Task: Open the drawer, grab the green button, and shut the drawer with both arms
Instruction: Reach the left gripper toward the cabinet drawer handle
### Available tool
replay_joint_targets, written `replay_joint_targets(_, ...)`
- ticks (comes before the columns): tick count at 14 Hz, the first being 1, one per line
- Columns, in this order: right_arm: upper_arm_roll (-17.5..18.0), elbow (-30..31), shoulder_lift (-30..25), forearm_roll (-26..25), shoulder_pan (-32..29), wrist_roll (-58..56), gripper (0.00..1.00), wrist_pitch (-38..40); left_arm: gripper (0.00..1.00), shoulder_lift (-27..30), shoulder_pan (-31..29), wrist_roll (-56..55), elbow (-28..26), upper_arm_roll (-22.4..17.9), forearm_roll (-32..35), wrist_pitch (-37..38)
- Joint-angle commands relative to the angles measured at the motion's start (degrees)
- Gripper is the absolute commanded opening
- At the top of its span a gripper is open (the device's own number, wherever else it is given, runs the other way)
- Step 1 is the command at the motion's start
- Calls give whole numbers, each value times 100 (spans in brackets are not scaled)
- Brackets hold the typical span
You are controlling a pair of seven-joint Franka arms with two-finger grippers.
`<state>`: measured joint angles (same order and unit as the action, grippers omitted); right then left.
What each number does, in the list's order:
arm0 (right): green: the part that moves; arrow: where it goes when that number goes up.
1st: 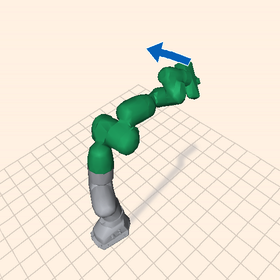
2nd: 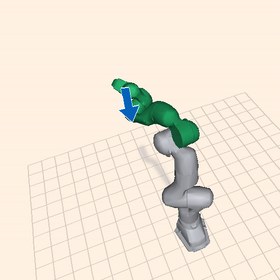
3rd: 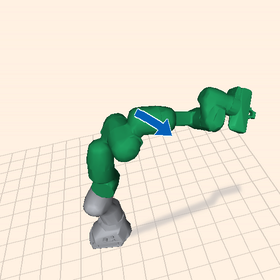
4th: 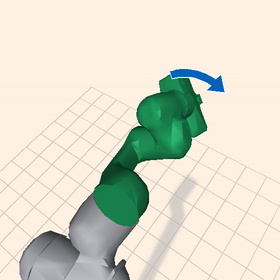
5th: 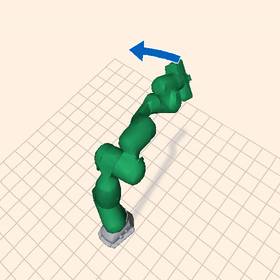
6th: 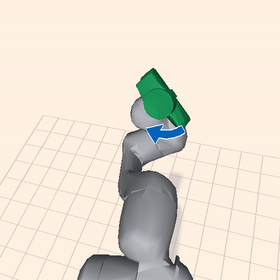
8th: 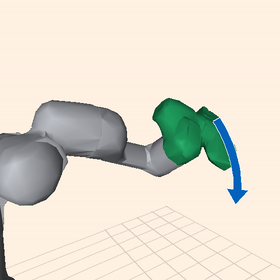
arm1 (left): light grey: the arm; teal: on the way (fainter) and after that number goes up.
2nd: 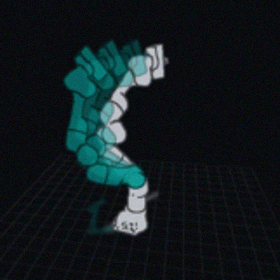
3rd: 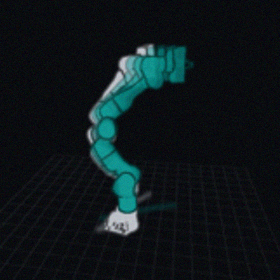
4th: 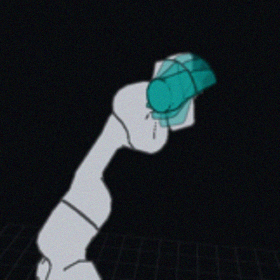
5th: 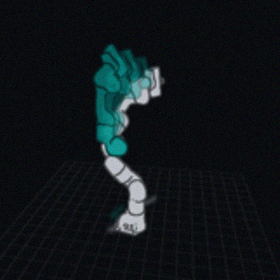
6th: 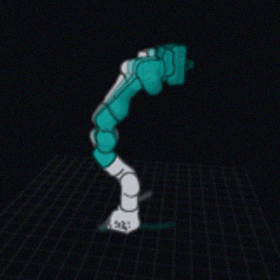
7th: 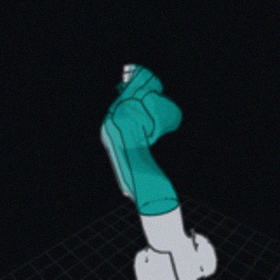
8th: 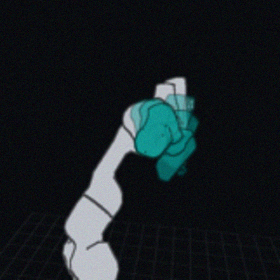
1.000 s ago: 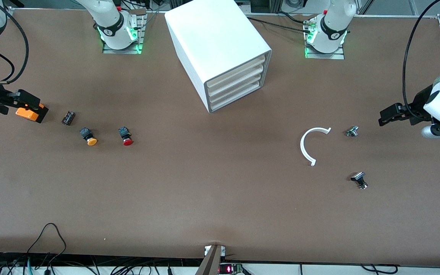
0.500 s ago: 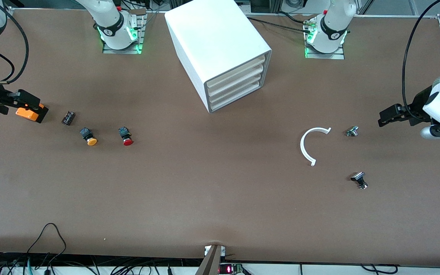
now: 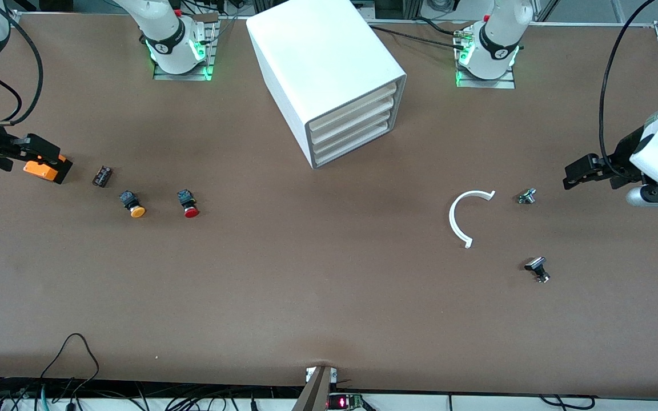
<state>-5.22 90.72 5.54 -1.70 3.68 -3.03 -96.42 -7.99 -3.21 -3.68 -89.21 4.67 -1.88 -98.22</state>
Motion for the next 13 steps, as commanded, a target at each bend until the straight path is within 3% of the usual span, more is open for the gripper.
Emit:
replay_joint_targets(1,21,-46,-35,38,-16,-57,100,44,100,-45,-13,60,167,-1,135,75)
replay_joint_targets(13,39,-46,-44,-23,-7,-40,100,44,100,-291,84,104,-26,157,83,285)
